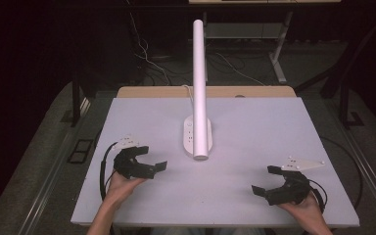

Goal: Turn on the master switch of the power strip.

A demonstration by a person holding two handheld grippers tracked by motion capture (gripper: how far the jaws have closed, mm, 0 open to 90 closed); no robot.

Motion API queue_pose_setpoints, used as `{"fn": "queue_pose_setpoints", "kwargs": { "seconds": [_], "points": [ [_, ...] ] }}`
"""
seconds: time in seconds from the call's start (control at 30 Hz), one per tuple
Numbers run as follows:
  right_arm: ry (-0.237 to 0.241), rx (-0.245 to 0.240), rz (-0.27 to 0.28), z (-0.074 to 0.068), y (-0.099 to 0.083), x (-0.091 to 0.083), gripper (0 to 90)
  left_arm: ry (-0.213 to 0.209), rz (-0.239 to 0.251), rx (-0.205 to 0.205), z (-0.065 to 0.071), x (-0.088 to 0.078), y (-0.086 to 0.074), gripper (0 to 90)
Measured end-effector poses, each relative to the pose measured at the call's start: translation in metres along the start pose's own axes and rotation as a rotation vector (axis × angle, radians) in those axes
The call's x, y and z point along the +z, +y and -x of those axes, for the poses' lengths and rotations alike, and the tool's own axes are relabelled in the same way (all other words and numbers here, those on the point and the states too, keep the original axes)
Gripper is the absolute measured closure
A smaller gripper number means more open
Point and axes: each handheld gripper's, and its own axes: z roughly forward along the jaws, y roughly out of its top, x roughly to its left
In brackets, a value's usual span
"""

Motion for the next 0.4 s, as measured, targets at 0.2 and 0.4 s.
{"fn": "queue_pose_setpoints", "kwargs": {
  "seconds": [0.2, 0.4],
  "points": [
    [0.001, 0.004, -0.003, -0.001, 0.000, 0.000, 0.2, -0.023, -0.017, 0.003, 0.012, -0.006, -0.014, 0.0],
    [0.001, 0.004, -0.005, -0.001, 0.000, 0.001, 0.2, -0.040, -0.034, 0.007, 0.016, -0.007, -0.025, 0.0]
  ]
}}
